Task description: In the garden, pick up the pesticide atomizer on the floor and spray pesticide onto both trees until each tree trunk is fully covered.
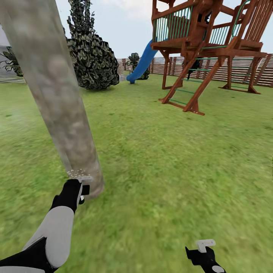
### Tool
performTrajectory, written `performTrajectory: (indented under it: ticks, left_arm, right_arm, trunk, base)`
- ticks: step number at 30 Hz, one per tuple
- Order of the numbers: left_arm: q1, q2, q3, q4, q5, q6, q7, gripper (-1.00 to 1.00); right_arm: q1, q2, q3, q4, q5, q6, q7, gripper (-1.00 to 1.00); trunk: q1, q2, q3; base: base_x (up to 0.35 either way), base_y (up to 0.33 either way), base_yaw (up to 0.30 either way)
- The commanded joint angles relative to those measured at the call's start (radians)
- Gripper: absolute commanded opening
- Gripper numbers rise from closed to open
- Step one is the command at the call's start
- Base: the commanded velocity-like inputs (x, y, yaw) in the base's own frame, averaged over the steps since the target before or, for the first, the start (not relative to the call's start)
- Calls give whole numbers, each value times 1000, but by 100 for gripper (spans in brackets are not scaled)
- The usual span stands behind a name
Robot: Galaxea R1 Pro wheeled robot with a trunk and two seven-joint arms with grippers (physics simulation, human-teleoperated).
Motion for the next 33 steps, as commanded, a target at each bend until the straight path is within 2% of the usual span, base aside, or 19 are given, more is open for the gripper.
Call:
performTrajectory:
  ticks: [1, 7, 17, 22, 29, 33]
  left_arm:
    - [-2, -2, 6, -2, -8, 2, -6, -100]
    - [-2, -2, 6, -4, -8, 1, -4, -100]
    - [1, -1, 6, -19, -8, 3, 0, -100]
    - [5, -1, 6, -22, -8, 3, 1, -100]
    - [9, 5, 6, -22, -10, 3, 2, -100]
    - [12, 7, 4, -22, -10, 3, 2, -100]
  right_arm:
    - [-1, 0, -8, 1, 5, -4, 5, 100]
    - [-1, 0, -8, 1, 5, -4, 5, 100]
    - [-1, 0, -8, 1, 5, -4, 5, 100]
    - [0, -1, -10, 0, 4, -5, 5, 100]
    - [-1, -2, -10, 0, 4, -4, 5, 100]
    - [0, -1, -10, 0, 3, -4, 4, 100]
  trunk:
    - [0, 0, -1]
    - [0, 0, -1]
    - [0, 0, -1]
    - [0, 0, -1]
    - [0, 0, -1]
    - [0, 0, -1]
  base:
    - [2, -273, 0]
    - [0, -274, 43]
    - [113, -255, 248]
    - [202, -219, 30]
    - [23, -271, 8]
    - [0, -277, 226]
